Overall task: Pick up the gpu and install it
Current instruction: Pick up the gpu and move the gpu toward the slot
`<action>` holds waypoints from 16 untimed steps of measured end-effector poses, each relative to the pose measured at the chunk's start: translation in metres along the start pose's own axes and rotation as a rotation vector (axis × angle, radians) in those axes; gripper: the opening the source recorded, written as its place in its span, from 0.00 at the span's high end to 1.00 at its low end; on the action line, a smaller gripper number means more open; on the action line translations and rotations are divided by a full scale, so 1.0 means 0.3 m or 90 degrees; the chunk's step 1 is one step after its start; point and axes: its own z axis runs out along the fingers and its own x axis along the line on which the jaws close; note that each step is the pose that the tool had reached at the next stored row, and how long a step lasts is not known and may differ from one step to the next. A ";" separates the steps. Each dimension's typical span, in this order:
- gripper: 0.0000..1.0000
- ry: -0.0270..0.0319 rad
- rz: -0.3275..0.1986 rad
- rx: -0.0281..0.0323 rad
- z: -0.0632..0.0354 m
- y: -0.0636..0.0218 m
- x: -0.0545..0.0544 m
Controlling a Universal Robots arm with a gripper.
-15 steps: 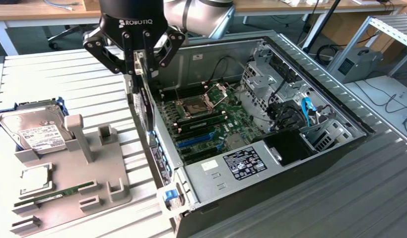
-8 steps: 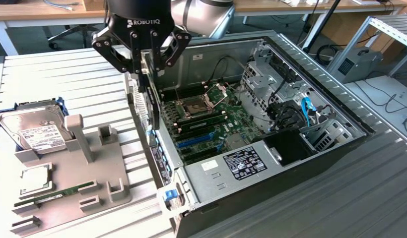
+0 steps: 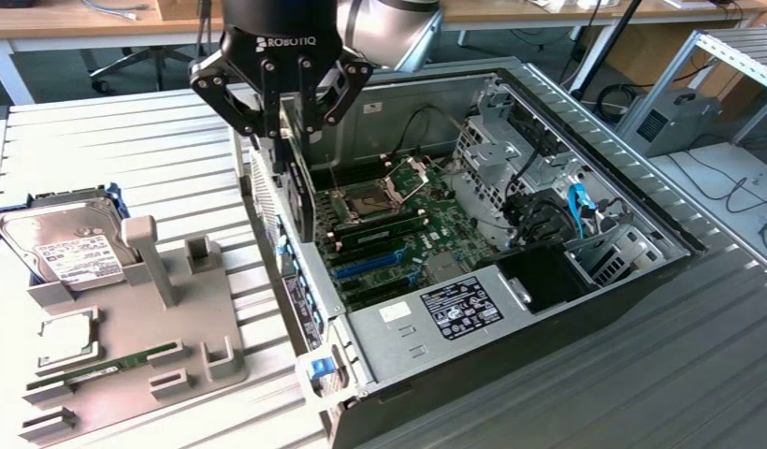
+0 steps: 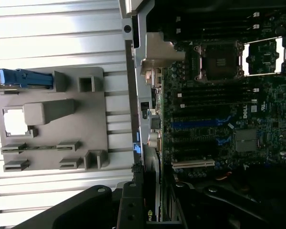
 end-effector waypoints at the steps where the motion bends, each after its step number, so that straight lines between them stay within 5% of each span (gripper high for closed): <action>1: 0.74 0.0000 0.000 0.0001 0.000 0.000 -0.003; 16: 0.74 -0.0001 0.000 0.0020 0.009 0.003 -0.035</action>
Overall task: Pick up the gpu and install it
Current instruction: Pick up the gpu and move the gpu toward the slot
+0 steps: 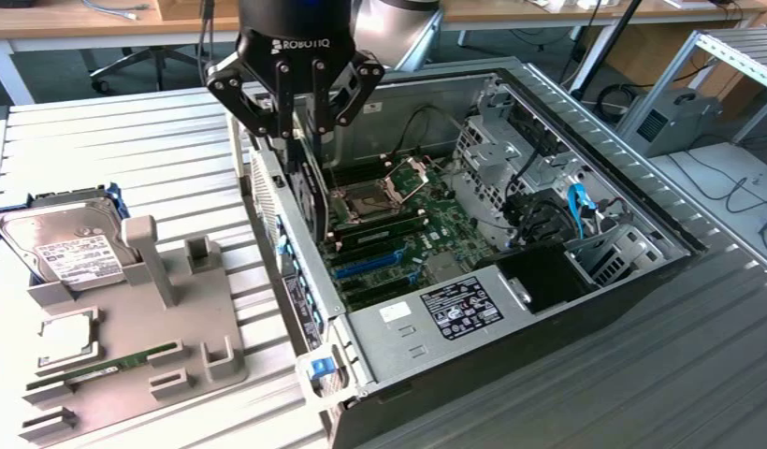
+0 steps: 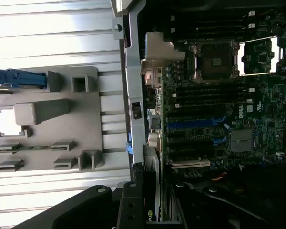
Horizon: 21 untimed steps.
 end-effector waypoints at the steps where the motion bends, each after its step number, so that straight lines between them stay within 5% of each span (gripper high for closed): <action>1: 0.74 -0.0001 0.000 0.0003 0.001 0.000 -0.002; 21: 0.74 -0.0003 0.000 0.0037 0.014 0.004 -0.041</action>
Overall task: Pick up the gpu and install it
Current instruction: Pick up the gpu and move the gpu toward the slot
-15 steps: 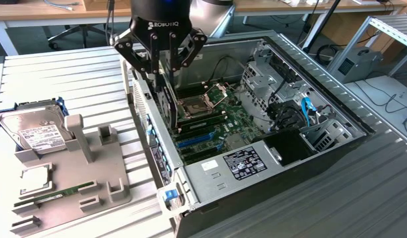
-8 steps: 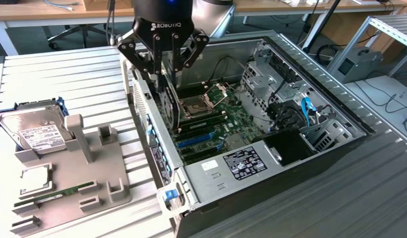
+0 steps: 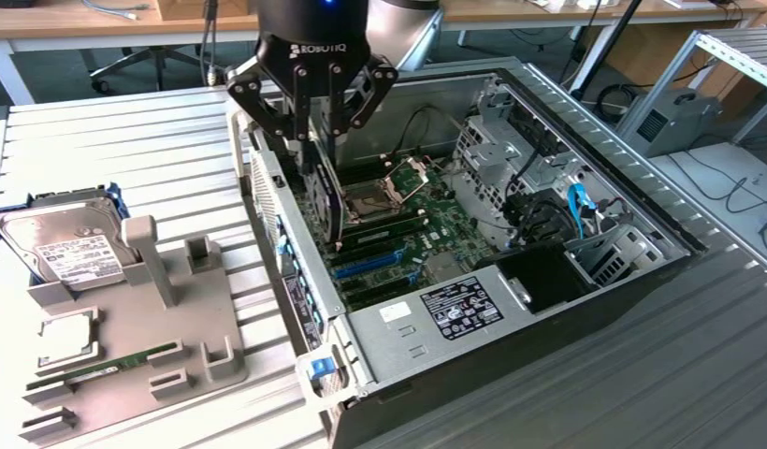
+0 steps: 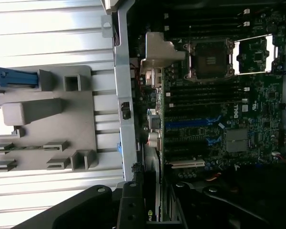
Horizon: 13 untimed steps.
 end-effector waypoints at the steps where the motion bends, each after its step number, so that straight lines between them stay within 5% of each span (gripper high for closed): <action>1: 0.74 0.0000 0.000 0.0000 0.000 0.000 -0.004; 13: 0.74 0.0000 0.000 0.0000 0.014 0.003 -0.029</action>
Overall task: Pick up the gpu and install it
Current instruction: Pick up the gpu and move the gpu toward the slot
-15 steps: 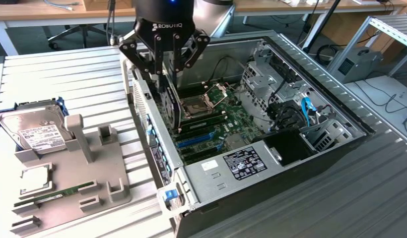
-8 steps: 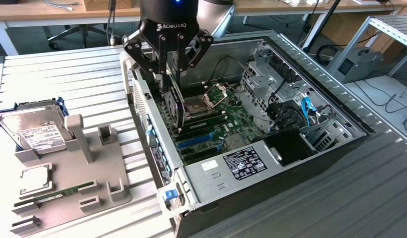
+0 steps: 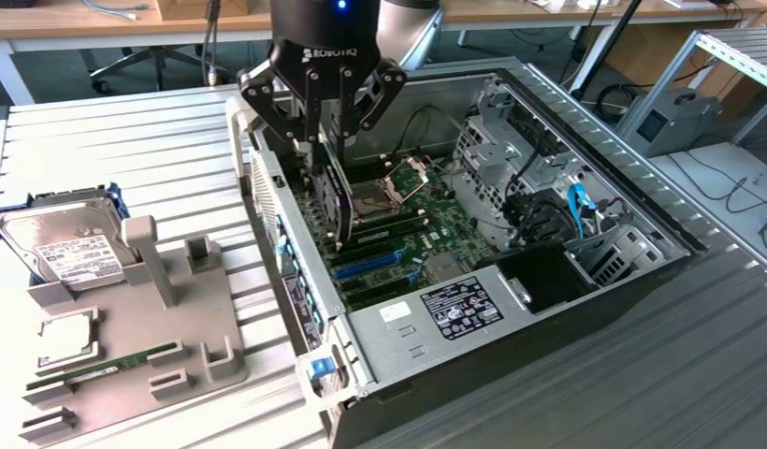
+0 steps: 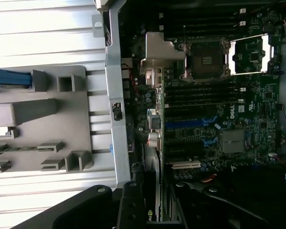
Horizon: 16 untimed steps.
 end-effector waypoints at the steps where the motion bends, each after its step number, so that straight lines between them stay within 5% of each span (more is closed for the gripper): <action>1: 0.74 -0.0001 0.000 -0.0001 0.001 0.000 -0.002; 16: 0.74 0.0000 0.000 0.0000 0.013 0.002 -0.019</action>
